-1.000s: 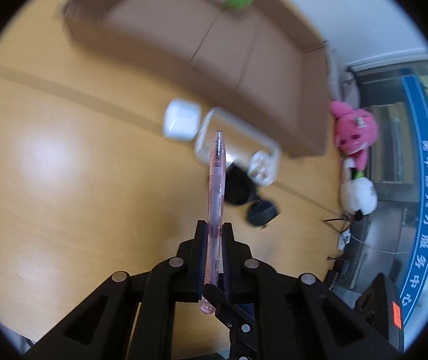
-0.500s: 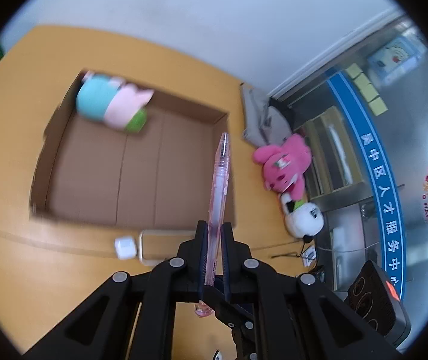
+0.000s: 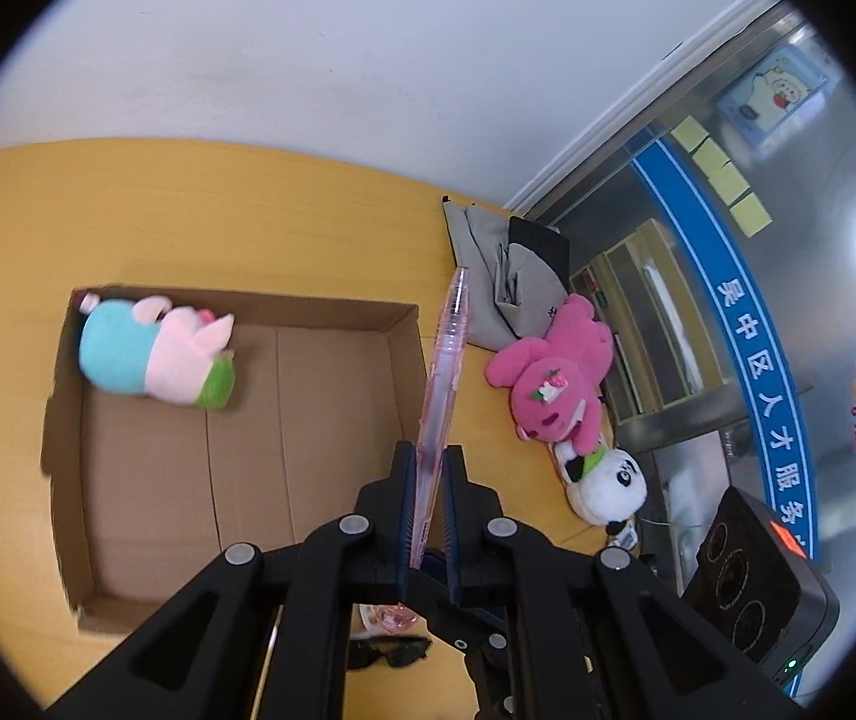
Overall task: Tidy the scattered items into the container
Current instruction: 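Lift the pink pen with the left gripper and lower it into the box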
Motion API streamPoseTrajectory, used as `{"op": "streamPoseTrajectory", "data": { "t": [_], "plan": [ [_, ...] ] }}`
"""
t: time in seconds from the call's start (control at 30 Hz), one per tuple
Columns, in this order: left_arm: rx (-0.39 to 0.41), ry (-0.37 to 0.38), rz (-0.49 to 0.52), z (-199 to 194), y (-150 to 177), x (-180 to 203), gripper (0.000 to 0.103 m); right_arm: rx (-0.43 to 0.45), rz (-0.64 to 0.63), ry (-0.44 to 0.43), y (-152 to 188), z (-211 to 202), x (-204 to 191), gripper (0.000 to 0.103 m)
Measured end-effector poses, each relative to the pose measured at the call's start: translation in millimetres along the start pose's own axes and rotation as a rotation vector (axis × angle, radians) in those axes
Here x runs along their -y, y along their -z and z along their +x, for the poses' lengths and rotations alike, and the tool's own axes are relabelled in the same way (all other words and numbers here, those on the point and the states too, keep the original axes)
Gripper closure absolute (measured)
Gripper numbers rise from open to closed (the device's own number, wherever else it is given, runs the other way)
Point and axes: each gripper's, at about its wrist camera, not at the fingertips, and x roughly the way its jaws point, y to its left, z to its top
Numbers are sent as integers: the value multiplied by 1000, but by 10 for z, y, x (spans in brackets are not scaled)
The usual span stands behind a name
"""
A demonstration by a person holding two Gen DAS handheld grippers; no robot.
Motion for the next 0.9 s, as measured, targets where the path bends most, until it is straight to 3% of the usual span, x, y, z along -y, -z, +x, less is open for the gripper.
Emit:
{"op": "streamPoseTrajectory", "data": {
  "t": [0.33, 0.63, 0.77, 0.8, 0.9],
  "plan": [
    [-130, -27, -44, 1130, -416, -608, 96, -158, 129, -23, -267, 1114, 777, 93],
    [-240, -60, -121, 2094, -448, -1366, 96, -314, 215, -25, -114, 2171, 1251, 93],
    [-271, -72, -141, 2391, -446, -1591, 96, -362, 257, -31, -27, 2517, 1424, 93],
    [-277, -74, -142, 2444, -446, -1626, 102, -371, 264, -30, -5, 2578, 1454, 93],
    [-282, -78, -156, 2580, -431, -1723, 103, -408, 292, -22, 80, 2745, 1549, 93]
  ]
}}
